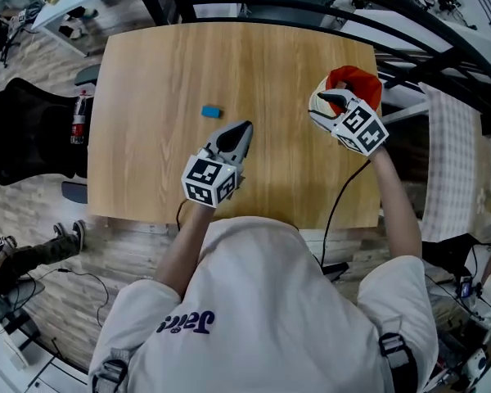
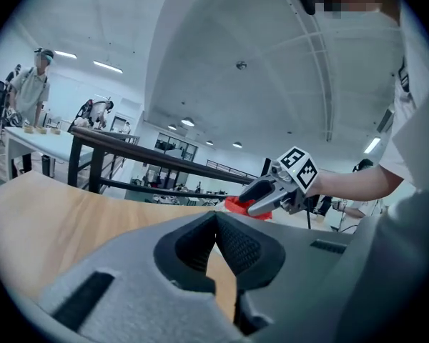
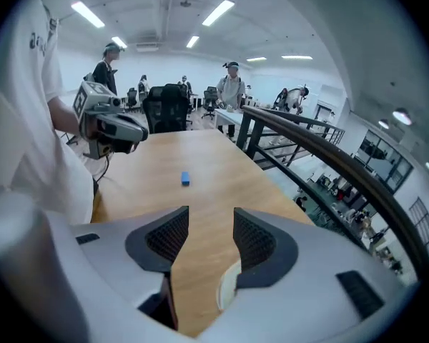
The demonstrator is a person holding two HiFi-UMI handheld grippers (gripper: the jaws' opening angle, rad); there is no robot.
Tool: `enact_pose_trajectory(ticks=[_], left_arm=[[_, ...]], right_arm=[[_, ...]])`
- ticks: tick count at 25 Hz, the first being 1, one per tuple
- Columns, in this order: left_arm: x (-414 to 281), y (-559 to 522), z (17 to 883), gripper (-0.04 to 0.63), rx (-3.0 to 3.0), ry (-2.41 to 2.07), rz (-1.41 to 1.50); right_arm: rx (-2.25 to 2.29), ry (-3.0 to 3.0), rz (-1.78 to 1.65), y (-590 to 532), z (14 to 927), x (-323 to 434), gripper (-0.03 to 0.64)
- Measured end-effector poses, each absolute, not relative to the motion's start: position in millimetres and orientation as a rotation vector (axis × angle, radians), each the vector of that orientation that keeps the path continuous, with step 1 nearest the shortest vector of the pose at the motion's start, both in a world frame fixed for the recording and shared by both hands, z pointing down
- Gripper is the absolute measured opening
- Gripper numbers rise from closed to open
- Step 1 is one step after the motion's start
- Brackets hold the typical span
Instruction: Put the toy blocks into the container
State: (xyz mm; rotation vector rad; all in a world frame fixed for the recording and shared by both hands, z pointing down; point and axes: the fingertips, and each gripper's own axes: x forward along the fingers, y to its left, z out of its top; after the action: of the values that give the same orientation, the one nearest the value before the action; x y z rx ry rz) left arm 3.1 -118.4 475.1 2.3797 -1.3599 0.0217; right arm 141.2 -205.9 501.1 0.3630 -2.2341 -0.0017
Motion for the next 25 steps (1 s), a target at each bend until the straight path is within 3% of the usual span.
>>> enact_pose_trajectory(ticks=[25], left_arm=[[-140,-106,546,0.008,2.148,-1.533,0.068]], right_arm=[[0.566,-2.293,0.564,-150,674,-83,0.202]])
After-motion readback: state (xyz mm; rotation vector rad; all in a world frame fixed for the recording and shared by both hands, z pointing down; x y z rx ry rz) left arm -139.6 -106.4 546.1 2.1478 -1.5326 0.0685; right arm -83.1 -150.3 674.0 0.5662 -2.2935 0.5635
